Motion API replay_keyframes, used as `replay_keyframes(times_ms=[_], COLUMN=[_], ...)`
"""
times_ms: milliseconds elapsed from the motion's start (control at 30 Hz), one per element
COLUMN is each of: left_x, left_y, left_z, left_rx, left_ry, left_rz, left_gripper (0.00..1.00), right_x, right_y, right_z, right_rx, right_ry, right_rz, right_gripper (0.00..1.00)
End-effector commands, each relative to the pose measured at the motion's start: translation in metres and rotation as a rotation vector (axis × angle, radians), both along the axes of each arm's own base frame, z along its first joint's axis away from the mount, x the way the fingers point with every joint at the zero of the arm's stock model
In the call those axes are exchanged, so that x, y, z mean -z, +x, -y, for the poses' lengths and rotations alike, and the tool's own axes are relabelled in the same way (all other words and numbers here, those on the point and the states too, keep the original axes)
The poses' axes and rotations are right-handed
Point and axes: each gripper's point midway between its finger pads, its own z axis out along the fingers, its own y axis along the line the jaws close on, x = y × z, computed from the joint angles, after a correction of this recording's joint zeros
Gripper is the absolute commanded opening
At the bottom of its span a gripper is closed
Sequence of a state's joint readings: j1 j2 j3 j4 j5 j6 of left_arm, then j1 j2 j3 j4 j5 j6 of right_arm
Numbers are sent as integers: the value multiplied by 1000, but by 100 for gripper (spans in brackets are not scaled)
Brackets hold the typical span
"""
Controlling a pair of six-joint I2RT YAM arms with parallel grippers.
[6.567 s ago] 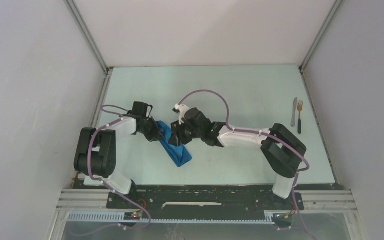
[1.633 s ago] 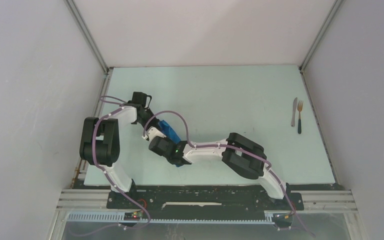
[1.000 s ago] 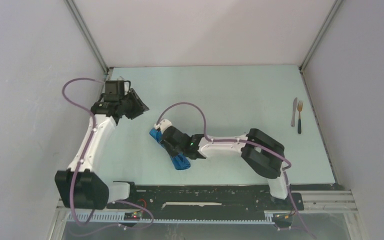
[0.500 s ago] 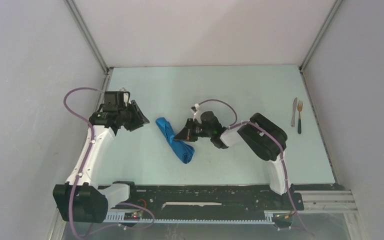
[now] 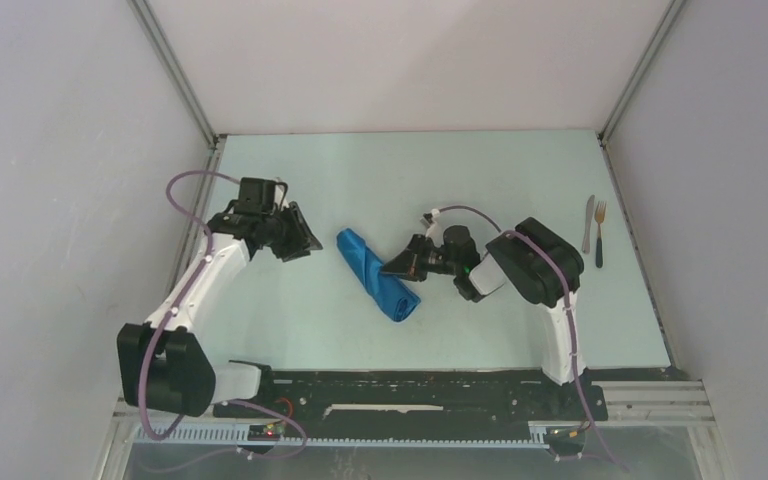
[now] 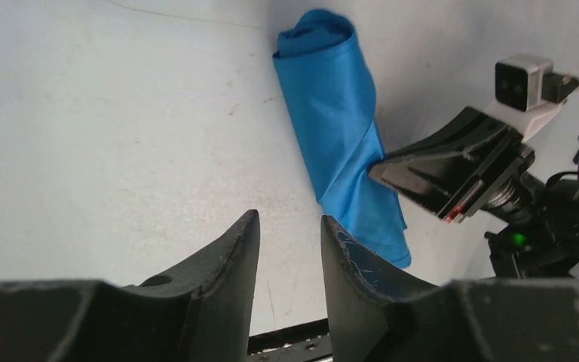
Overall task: Fold the napkin into a case and place the utensils inside
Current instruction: Turn over the top corner of the smaller rectangle folded napkin.
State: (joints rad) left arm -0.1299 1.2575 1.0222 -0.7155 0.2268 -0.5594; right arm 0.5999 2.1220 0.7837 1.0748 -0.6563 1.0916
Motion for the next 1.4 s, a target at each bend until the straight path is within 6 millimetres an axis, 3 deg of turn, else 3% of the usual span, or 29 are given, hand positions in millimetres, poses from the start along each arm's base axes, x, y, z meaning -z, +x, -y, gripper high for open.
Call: replay_keyframes(times_ms=[0, 133, 167, 200, 333, 367, 467, 567, 633, 733, 867, 1000, 1100, 1233, 1300, 1367], left_x=[-16, -9, -8, -6, 7, 11, 26, 37, 45, 62, 93, 114, 126, 141, 132, 111], left_y=[20, 30, 32, 35, 49, 53, 70, 86, 96, 103, 109, 113, 116, 118, 120, 122], left_z=[31, 55, 64, 73, 101, 107, 125, 135, 138, 143, 136, 132, 130, 129, 131, 137], left_rx=[51, 106, 128, 152, 188, 192, 185, 167, 155, 140, 92, 67, 65, 72, 90, 125], left_ry=[-61, -84, -107, -136, -215, -233, -315, -362, -379, -407, -378, -383, -366, -359, -381, -395], left_rz=[52, 23, 13, -1, -51, -62, -83, -76, -65, -76, -97, -122, -130, -167, -156, -113], left_gripper=[42, 43, 43, 43, 42, 40, 27, 18, 13, 10, 8, 8, 7, 8, 13, 19], right_x=[-14, -7, -5, -6, -11, -28, -53, -80, -88, -80, -57, -24, -11, -19, -26, -41], right_y=[18, 38, 43, 48, 49, 44, 9, -21, -48, -66, -74, -70, -64, -65, -66, -66], right_z=[24, 62, 73, 85, 129, 131, 107, 64, 39, 19, 19, 37, 56, 58, 55, 50], right_rx=[29, 101, 114, 125, 158, 152, 52, -50, -174, -288, -351, -324, -257, -245, -252, -257], right_ry=[34, -32, -64, -96, -439, -529, -573, -383, -216, -108, -85, -115, -134, -139, -159, -149], right_rz=[35, 18, 15, 31, 124, 196, 266, 306, 287, 232, 180, 88, 65, 98, 115, 142], right_gripper=[22, 39, 52, 57, 59, 61, 61, 60, 60, 62, 71, 72, 73, 73, 74, 74])
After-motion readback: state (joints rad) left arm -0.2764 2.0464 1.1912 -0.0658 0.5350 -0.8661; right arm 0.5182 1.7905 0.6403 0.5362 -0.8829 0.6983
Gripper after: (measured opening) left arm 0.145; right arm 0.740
